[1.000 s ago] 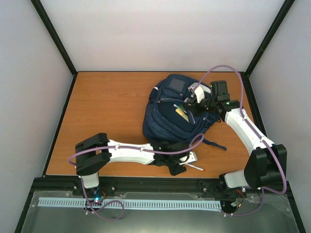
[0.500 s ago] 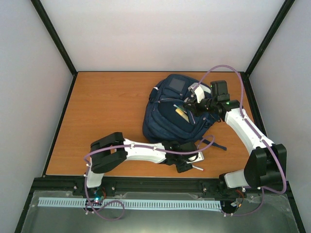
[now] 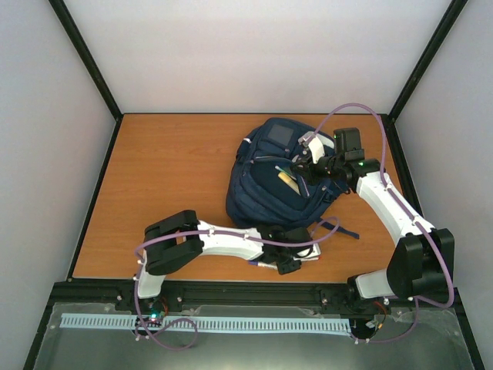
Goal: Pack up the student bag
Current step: Pick up the stationery from the center of the board.
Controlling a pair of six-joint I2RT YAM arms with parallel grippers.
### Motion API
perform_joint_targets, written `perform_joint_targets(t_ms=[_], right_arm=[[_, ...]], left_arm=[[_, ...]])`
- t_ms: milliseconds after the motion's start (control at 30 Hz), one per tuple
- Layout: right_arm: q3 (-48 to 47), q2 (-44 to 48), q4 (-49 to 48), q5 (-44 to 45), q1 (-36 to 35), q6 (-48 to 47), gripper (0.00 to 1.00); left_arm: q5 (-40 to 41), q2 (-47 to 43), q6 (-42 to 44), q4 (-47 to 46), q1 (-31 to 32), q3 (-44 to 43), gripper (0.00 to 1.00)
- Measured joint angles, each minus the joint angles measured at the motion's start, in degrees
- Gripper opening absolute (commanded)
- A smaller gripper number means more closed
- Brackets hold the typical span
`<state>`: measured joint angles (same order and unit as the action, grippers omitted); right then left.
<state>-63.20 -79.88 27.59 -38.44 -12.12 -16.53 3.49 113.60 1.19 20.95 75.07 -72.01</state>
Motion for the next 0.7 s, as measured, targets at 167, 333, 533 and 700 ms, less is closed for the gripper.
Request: perform_joint_targets(t_ms=[167,333,533,700], right_arm=[[0.00,0.00,0.00,0.00,0.00,0.00,0.03],[0.00,0.00,0.00,-0.07,0.00,0.00,0.03],[0.00,-0.02,0.00,-0.20,0.11,0.00,0.03],[0.00,-0.02,0.02,-0.22,0.11,0.00,0.03]], left_arm=[[1.88,-3.21,-1.60,-0.37,0.00,4.39,0.30],[5.20,-7.41,-4.63,-0.52,-0.09,9.97,0.30],[8.35,-12.00,-8.17,0.15,-0.76,15.32,0.43],[9.11,-13.68,-10.03,2.71,-0.76,15.76,0.49]])
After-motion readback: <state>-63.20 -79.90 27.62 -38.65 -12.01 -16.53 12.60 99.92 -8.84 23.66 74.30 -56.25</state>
